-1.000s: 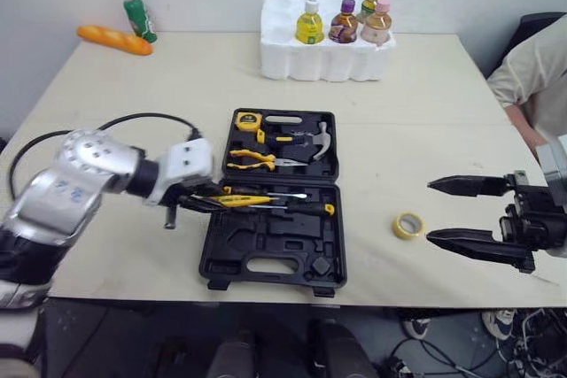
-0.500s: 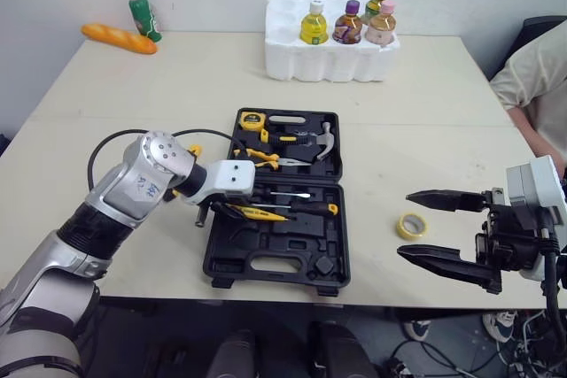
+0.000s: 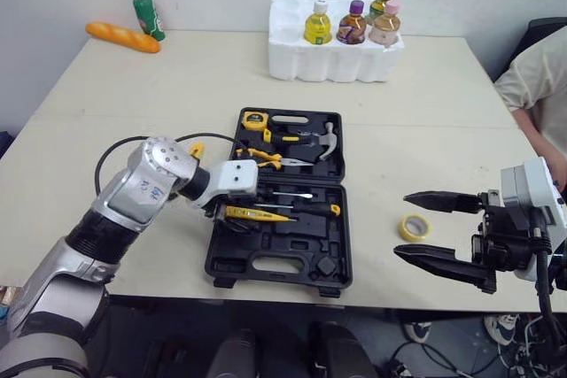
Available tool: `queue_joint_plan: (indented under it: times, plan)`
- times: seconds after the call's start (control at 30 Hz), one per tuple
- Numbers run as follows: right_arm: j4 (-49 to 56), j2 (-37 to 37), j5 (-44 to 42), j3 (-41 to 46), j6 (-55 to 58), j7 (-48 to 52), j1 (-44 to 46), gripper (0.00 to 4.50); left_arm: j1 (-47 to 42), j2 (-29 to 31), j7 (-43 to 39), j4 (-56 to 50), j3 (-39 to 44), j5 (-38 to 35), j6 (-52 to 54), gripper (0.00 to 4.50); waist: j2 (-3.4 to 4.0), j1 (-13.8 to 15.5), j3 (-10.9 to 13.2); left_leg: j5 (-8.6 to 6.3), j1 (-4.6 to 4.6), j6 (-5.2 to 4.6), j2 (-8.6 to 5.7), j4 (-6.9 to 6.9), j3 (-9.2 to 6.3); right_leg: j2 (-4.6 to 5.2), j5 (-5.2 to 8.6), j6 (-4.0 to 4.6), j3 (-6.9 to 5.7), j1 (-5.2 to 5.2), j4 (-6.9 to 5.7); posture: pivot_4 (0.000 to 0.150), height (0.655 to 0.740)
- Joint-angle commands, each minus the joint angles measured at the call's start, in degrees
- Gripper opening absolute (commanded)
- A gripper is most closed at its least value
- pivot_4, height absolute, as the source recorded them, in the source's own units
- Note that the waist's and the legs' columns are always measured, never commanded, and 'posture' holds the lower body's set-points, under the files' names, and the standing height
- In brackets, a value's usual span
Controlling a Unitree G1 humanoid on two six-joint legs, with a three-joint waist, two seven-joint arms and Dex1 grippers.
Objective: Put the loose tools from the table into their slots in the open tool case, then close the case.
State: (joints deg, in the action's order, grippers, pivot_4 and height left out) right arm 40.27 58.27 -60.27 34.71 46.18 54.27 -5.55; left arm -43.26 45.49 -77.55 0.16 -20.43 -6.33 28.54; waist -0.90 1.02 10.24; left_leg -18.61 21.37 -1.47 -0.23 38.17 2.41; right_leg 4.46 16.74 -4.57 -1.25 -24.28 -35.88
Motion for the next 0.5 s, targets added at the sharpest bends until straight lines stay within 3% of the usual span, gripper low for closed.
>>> queue_joint_plan:
  times: [0.03,0.07,0.17,0.4,0.5]
  plan:
    - [1.0,0.1,-0.8,0.9,-1.0,0.3,-0.2,4.50,2.1,-1.3,-0.7,0.7,8.0,-7.0,-2.6,4.26,0.00,0.1,0.0,0.00,-0.01,0.01,0.00,0.01,0.00,0.01,0.00,0.00,0.00,0.00,-0.01,0.150,0.7367]
    - [0.9,0.0,-0.6,0.6,-1.1,0.2,-0.1,4.50,3.0,-3.0,0.4,2.7,10.0,-8.1,-5.2,4.26,0.01,0.2,0.0,0.00,-0.02,0.01,0.00,0.01,-0.01,0.03,0.00,0.00,0.00,0.01,-0.02,0.150,0.7367]
    - [0.7,-0.2,-0.5,-0.4,-1.3,-0.2,0.3,4.50,5.2,-6.7,0.9,9.3,13.6,-9.7,-13.0,3.42,0.00,0.3,0.0,0.00,-0.06,0.00,0.00,0.04,-0.02,0.06,0.00,0.00,-0.02,0.07,0.00,0.150,0.7367]
    - [0.2,0.5,-1.0,-1.2,-1.0,0.0,1.6,4.50,6.5,-10.3,0.4,16.9,14.5,-10.0,-18.4,0.11,-0.01,0.3,0.0,0.00,-0.03,0.00,-0.01,0.06,-0.02,0.04,-0.01,-0.02,-0.06,0.05,0.00,0.150,0.7367]
    - [-0.1,0.7,-1.1,-1.5,-0.7,0.0,2.1,4.50,7.3,-10.7,0.5,16.5,13.6,-9.4,-18.9,0.02,-0.01,0.2,0.0,0.00,-0.03,0.00,-0.02,0.05,-0.02,0.05,-0.01,-0.02,-0.06,0.06,-0.01,0.150,0.7367]
